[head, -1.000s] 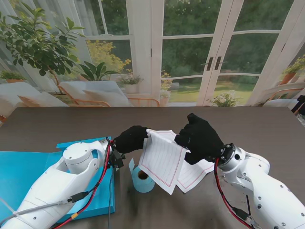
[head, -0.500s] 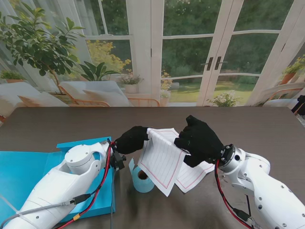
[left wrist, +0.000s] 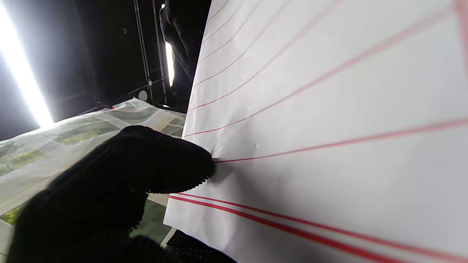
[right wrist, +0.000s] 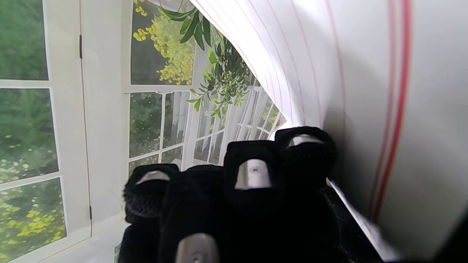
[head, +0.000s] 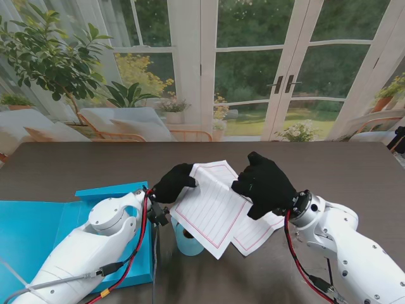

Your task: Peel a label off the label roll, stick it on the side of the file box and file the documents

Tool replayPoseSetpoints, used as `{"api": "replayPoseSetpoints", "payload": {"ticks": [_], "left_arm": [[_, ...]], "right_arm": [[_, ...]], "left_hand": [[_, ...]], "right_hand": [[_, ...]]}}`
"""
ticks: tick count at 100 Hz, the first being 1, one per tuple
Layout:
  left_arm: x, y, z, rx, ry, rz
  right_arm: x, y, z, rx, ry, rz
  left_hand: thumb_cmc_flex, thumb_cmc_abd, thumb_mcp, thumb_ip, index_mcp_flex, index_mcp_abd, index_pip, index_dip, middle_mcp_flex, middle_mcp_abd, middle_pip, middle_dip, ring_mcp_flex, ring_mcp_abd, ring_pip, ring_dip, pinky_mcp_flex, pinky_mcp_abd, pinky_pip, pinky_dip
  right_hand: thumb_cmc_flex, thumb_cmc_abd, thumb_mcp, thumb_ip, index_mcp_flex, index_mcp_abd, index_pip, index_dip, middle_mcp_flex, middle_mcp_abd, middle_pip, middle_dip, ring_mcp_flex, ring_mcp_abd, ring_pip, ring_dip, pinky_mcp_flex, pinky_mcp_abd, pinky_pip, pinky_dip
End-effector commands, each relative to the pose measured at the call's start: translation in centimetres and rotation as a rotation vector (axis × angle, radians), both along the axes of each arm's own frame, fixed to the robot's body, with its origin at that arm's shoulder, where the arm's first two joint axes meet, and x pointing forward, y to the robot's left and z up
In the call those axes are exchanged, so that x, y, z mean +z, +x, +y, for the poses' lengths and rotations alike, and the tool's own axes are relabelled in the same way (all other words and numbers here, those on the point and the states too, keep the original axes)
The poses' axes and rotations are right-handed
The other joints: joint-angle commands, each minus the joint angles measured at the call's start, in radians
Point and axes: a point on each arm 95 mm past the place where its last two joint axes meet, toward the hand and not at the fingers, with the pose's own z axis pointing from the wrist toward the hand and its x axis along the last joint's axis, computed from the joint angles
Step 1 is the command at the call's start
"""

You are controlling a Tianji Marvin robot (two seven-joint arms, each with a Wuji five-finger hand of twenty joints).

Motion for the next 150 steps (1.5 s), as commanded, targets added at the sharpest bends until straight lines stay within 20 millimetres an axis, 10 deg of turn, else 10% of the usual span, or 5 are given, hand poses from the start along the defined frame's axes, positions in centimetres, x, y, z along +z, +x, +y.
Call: {"api": "replayPoseSetpoints", "payload": {"ticks": [1, 36, 56, 90, 150], "left_arm": [[0.2, -0.5, -0.9, -0.023, -0.015, -0.018], [0.7, -1.5, -1.0, 0.050, -0.076, -0.062], [0.8, -1.9, 0.1, 0.099, -0.084, -0.061], [0.4, -2.2, 1.7, 0.165, -0.069, -0.046], [2.4, -3.8, 7.6, 0.364, 0.054, -0.094]], "right_arm": [[-0.3, 0.1, 0.3, -0.003, -0.011, 0.007], [-0.2, 0.5, 0.0, -0.043, -0.052, -0.010], [-0.6, 0.8, -0.5, -0.137, -0.111, 0.003], [0.0, 0.9, -1.1, -0.193, -0.141, 0.066], [0.0, 1.8, -1.9, -0.187, -0.048, 0.288]], "left_hand": [[0.034, -0.039, 0.021, 0.030, 0.046, -0.012, 0.108, -0.007, 0.066, -0.115, 0.071, 0.024, 0.068, -0.038, 0.093, -0.001, 0.081, 0.008, 0.115, -0.020], [0.051, -0.036, 0.067, 0.061, 0.082, 0.055, 0.127, -0.084, 0.106, -0.133, 0.135, 0.063, 0.158, -0.134, 0.246, -0.057, 0.288, -0.055, 0.336, -0.229], [0.051, -0.035, 0.069, 0.062, 0.077, 0.065, 0.129, -0.081, 0.104, -0.134, 0.142, 0.055, 0.157, -0.137, 0.251, -0.067, 0.291, -0.058, 0.343, -0.240], [0.053, -0.035, 0.077, 0.067, 0.068, 0.081, 0.129, -0.071, 0.102, -0.127, 0.147, 0.058, 0.157, -0.134, 0.252, -0.076, 0.279, -0.054, 0.339, -0.252], [0.052, -0.035, 0.075, 0.065, 0.059, 0.086, 0.131, -0.063, 0.101, -0.129, 0.145, 0.062, 0.156, -0.133, 0.253, -0.080, 0.275, -0.050, 0.337, -0.254]], "right_hand": [[-0.017, 0.034, 0.019, 0.004, 0.060, 0.052, 0.012, -0.008, 0.048, 0.013, -0.007, -0.016, 0.010, -0.074, 0.043, -0.012, 0.535, -0.073, 0.148, -0.005], [-0.053, 0.126, -0.130, -0.018, -0.005, -0.093, -0.178, -0.097, 0.047, -0.039, -0.266, -0.109, 0.016, -0.105, -0.159, -0.111, 0.492, 0.019, -0.101, -0.115], [-0.024, 0.073, -0.207, -0.121, -0.470, -0.042, -0.183, -0.393, -0.185, -0.033, -0.591, -0.148, 0.014, -0.055, -0.682, -0.379, 0.205, 0.061, -0.423, -0.190], [-0.079, 0.022, -0.326, -0.040, -1.187, 0.235, -0.340, -0.383, -0.855, 0.011, -0.512, -0.343, -0.349, 0.006, -1.156, -0.539, -0.124, 0.054, -0.617, -0.280], [-0.184, 0.168, -0.677, 0.004, -1.101, 0.029, -0.432, -0.450, -1.045, 0.071, -0.572, -0.441, -0.647, 0.089, -1.369, -0.718, -0.351, 0.129, -0.855, -0.394]]}}
